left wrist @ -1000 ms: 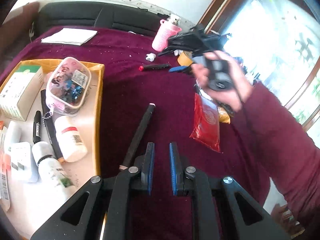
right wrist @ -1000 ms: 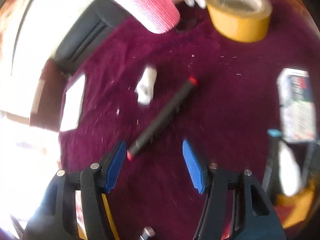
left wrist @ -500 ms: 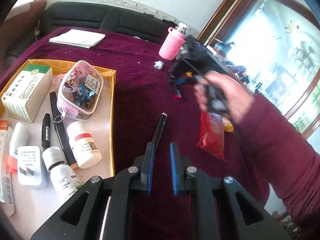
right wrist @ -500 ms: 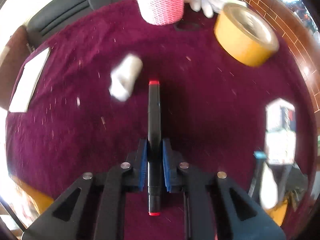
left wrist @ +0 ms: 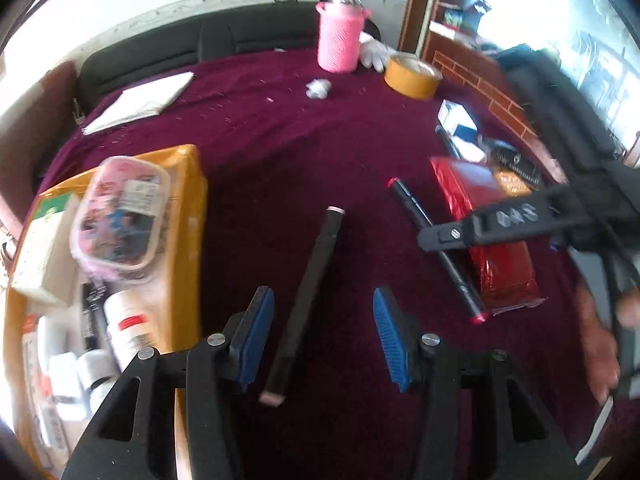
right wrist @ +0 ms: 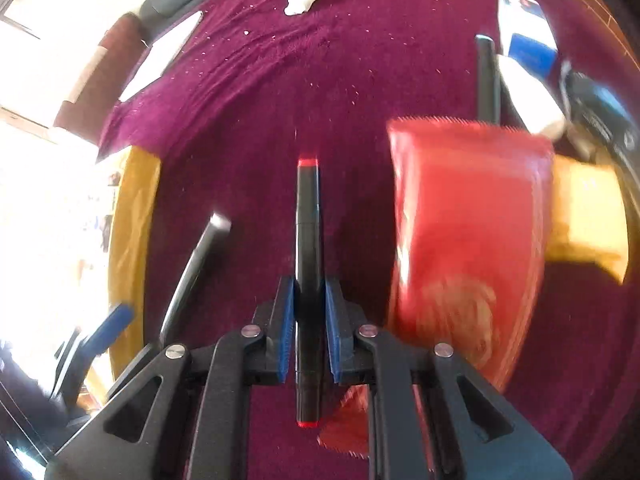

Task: Organize objects
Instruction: 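Grasp a black marker with left and carry it over the tray while right holds its marker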

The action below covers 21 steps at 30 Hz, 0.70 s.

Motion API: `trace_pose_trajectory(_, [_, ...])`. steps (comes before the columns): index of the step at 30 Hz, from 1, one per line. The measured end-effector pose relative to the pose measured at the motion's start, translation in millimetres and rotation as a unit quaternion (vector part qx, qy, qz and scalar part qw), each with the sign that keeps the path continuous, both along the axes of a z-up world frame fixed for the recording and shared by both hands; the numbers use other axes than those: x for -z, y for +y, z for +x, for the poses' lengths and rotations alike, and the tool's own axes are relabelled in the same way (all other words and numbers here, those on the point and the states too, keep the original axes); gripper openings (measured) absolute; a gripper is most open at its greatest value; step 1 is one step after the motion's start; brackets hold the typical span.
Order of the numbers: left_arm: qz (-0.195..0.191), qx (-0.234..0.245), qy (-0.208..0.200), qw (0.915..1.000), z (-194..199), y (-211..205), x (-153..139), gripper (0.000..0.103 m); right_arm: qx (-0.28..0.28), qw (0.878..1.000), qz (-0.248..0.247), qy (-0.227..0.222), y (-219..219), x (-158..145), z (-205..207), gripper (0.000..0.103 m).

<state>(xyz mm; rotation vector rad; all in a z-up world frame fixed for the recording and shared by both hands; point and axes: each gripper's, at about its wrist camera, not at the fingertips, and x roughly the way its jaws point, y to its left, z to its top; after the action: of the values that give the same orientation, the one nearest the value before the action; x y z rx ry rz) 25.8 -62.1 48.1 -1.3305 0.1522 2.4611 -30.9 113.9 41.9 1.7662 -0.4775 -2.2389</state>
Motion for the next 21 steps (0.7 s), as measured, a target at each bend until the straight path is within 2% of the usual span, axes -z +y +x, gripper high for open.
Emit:
trace_pose_trajectory(5, [-0.058, -0.008, -0.023, 0.998, -10, 20, 28, 0.045, -0.004, 1.0, -0.017, 0.02, 7, -1, 23, 0.012])
trace_pose_trajectory(7, [-0.055, -0.005, -0.001, 0.9985, -6, 24, 30, 0.044, -0.008, 0.999, -0.014, 0.029, 9, 0, 26, 0.012])
trace_pose_trajectory(8, [-0.049, -0.006, -0.003, 0.9988, -7, 24, 30, 0.037, -0.009, 0.999, -0.01, 0.034, 8, 0, 25, 0.012])
trace_pose_trajectory(10, [-0.031, -0.014, -0.006, 0.9994, -6, 21, 27, 0.016, -0.011, 0.999, -0.003, 0.041, 3, 2, 21, 0.012])
trace_pose_trajectory(11, [-0.021, -0.015, -0.009, 0.9996, -5, 18, 26, 0.011, -0.011, 0.999, 0.001, 0.044, 1, 2, 21, 0.012])
trace_pose_trajectory(14, [0.039, -0.015, -0.03, 0.9987, -3, 4, 24, 0.011, -0.01, 0.998, 0.017, 0.053, -4, 2, 20, 0.012])
trace_pose_trajectory(16, [0.067, -0.024, -0.031, 0.997, 4, -5, 19, 0.011, -0.009, 0.997, 0.033, 0.063, -6, 0, 21, 0.012])
trace_pose_trajectory(19, [0.083, -0.031, -0.015, 0.9959, 15, -11, 7, 0.011, -0.006, 0.996, 0.051, 0.076, -12, -1, 22, 0.012])
trace_pose_trajectory(21, [0.089, -0.032, -0.005, 0.9955, 22, -13, -1, 0.011, 0.001, 0.996, 0.047, 0.075, -12, -1, 23, 0.012])
